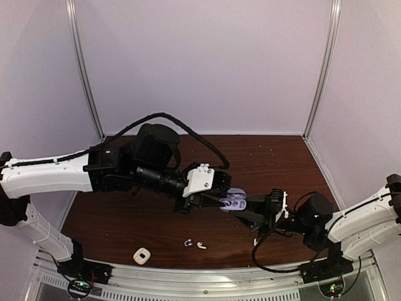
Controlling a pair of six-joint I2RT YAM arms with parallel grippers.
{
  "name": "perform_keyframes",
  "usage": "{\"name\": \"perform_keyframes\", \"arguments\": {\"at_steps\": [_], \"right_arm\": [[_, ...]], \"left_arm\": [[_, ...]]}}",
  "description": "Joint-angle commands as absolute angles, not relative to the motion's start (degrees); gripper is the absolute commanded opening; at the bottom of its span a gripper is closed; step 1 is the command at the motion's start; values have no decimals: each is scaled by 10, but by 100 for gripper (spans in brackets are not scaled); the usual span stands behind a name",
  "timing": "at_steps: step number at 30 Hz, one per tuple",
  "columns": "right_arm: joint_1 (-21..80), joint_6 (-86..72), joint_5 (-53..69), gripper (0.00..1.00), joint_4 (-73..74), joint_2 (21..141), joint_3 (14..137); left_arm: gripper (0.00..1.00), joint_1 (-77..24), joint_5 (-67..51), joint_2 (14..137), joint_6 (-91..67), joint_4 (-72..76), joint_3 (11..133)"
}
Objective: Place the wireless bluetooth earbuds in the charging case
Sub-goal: Adjust the left earbud in the left side groove of the charging case, then move the right earbud to the center of the board.
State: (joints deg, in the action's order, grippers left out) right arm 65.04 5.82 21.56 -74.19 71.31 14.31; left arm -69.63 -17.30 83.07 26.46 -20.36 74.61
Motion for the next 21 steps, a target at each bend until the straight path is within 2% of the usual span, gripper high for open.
{"name": "perform_keyframes", "arguments": {"at_steps": [1, 6, 14, 21], "right_arm": [[657, 43, 194, 0, -785, 703, 132], [628, 3, 168, 0, -811, 692, 102], [602, -22, 149, 0, -774, 636, 68], [597, -19, 146, 0, -733, 592, 47]], "left_arm": [[28, -685, -145, 799, 235, -131, 712], [37, -679, -117, 735, 138, -22, 621], [41, -676, -28, 665, -135, 103, 427], [44, -676, -43, 635, -53, 72, 318]]}}
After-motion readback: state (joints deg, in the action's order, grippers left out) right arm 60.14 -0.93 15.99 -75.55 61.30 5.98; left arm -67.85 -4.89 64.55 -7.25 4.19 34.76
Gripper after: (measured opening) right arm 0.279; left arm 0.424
